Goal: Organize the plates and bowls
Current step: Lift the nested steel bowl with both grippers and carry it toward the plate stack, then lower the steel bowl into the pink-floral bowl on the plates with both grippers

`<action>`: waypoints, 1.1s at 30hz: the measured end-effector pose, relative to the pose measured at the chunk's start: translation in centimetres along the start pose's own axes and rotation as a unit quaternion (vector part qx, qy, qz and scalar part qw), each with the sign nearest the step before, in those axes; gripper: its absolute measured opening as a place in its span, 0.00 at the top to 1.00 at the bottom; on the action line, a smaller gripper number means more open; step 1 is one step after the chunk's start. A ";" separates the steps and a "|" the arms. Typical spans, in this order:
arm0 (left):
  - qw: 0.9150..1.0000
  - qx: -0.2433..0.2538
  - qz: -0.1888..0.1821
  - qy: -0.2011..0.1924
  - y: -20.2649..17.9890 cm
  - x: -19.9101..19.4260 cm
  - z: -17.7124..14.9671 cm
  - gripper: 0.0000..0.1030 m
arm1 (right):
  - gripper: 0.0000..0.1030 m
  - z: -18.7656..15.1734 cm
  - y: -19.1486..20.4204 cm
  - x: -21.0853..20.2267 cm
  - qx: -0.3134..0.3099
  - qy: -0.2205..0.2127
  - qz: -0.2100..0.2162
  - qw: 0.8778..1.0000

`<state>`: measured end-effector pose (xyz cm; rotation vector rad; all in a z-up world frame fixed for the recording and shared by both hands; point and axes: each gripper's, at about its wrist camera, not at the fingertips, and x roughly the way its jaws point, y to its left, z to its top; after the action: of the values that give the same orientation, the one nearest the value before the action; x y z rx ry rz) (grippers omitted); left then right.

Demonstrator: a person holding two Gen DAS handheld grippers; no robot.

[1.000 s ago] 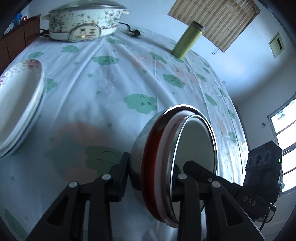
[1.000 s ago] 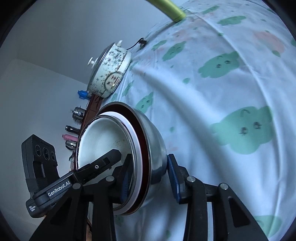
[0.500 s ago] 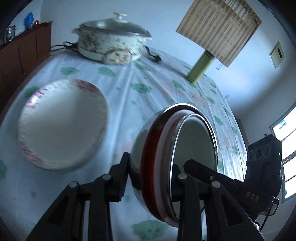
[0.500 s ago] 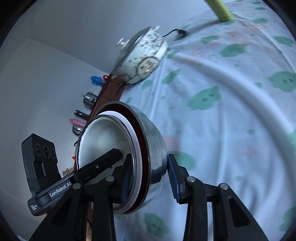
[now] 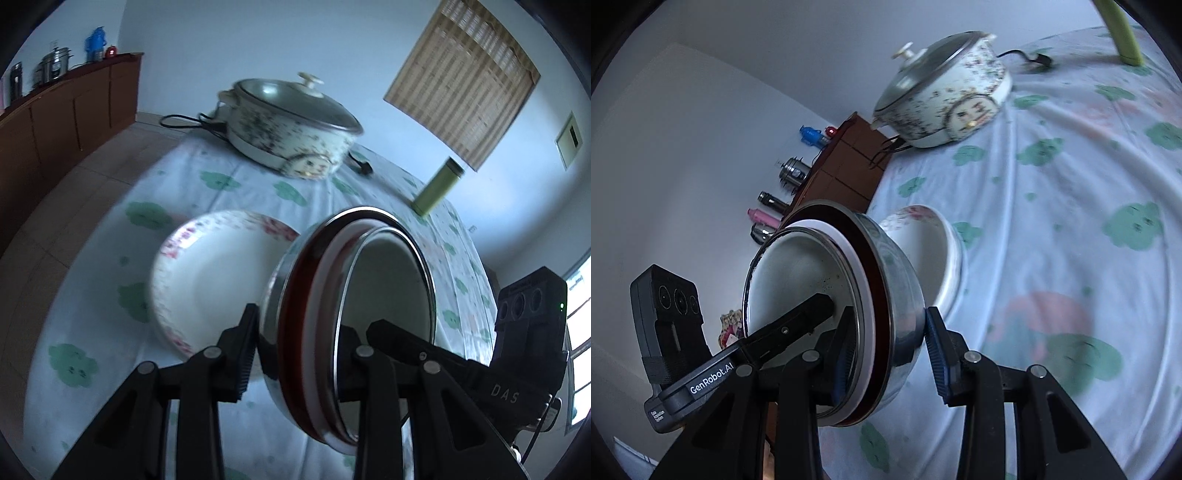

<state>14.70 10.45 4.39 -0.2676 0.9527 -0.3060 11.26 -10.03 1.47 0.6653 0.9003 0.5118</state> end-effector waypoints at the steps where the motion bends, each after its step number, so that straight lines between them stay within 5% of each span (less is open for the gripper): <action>1: 1.000 -0.003 0.001 -0.001 0.5 0.0 0.2 0.70 | 0.62 0.1 0.3 0.4 -0.001 0.001 0.001 1.000; 14: 0.999 -0.038 0.011 0.029 4.1 4.2 2.0 0.69 | 0.62 1.8 0.0 6.1 0.002 0.034 -0.034 0.999; 33: 0.997 -0.069 -0.006 0.045 6.8 6.3 2.6 0.68 | 0.62 2.4 0.8 9.1 -0.040 0.039 -0.084 0.995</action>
<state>21.17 14.61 -1.33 -0.3893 1.0629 -0.2658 18.02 -4.25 -1.84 0.4944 0.9951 0.4229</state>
